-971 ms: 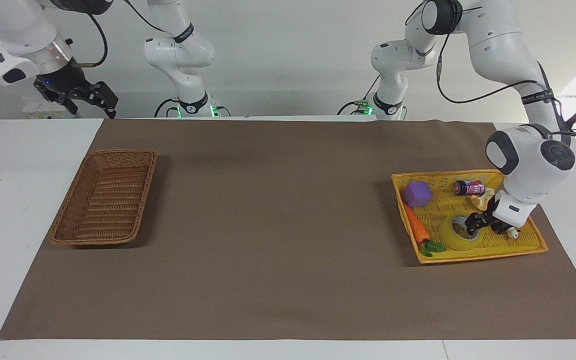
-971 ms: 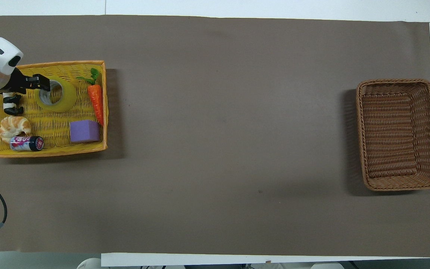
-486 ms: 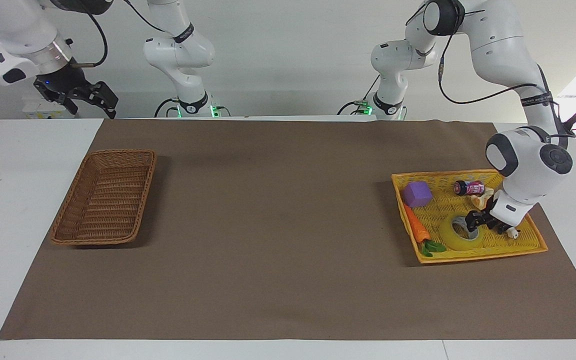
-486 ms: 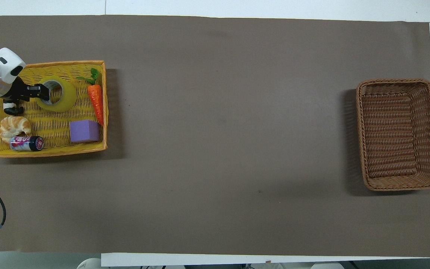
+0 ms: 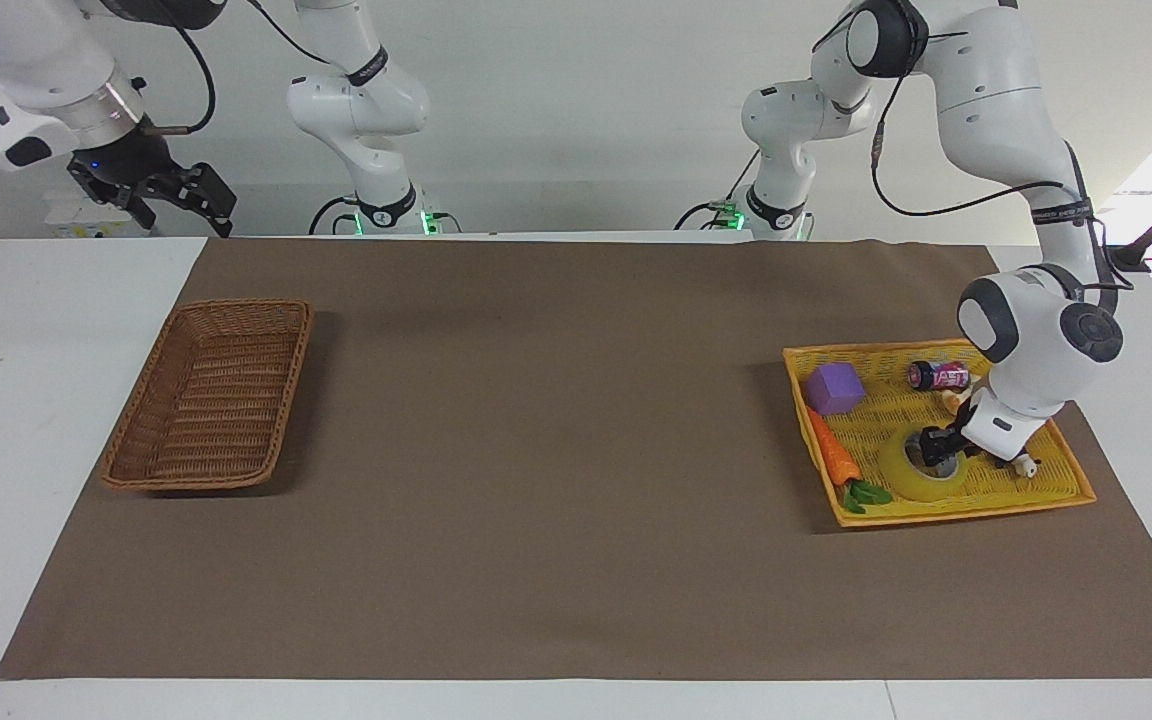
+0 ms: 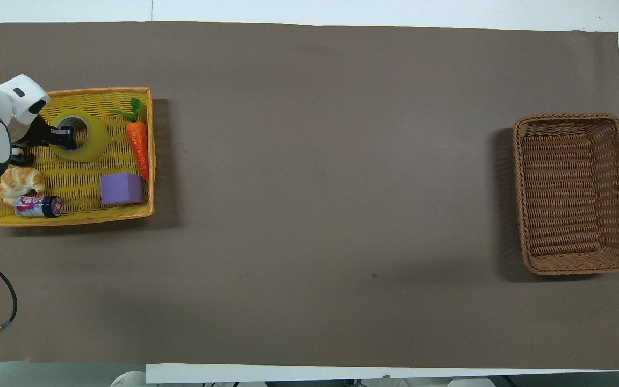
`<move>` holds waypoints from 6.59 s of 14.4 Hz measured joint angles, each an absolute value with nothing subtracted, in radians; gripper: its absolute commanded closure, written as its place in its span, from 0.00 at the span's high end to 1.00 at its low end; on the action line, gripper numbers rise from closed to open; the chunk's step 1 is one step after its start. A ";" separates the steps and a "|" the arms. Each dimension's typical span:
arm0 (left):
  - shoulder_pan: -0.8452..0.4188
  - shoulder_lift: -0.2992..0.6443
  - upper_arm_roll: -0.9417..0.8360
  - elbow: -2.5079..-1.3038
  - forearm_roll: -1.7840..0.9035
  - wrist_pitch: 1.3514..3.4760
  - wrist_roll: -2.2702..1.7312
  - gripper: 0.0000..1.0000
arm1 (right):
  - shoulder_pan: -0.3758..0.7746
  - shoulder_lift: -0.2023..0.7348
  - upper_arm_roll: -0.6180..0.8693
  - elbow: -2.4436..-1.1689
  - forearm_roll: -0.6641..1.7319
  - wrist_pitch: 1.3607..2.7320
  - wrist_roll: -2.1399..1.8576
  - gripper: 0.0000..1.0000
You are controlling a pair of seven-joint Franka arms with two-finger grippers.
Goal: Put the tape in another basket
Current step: 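Lower the left gripper and grasp the tape roll's rim, then lift the tape roll with the left gripper toward the table center, then hold the tape with the left gripper while the right gripper grasps it, then carry the tape with the right gripper while the left gripper withdraws, then lower the tape into the wicker basket and open the right gripper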
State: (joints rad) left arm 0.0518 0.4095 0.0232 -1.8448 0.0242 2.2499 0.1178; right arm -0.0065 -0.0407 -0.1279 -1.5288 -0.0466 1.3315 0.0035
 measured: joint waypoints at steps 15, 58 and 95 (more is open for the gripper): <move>-0.324 0.349 0.006 -1.501 -0.233 1.823 -0.266 0.00 | -0.007 -0.041 -0.128 -1.529 -0.047 1.332 0.004 1.00; -0.518 0.345 0.020 -1.524 -0.244 1.879 -0.511 0.00 | 0.549 0.301 -0.109 -1.878 1.686 2.306 -0.388 0.51; -0.008 0.186 0.080 -1.513 -0.112 1.683 -0.048 1.00 | -0.555 0.364 -0.140 -1.757 0.721 1.463 -0.779 0.00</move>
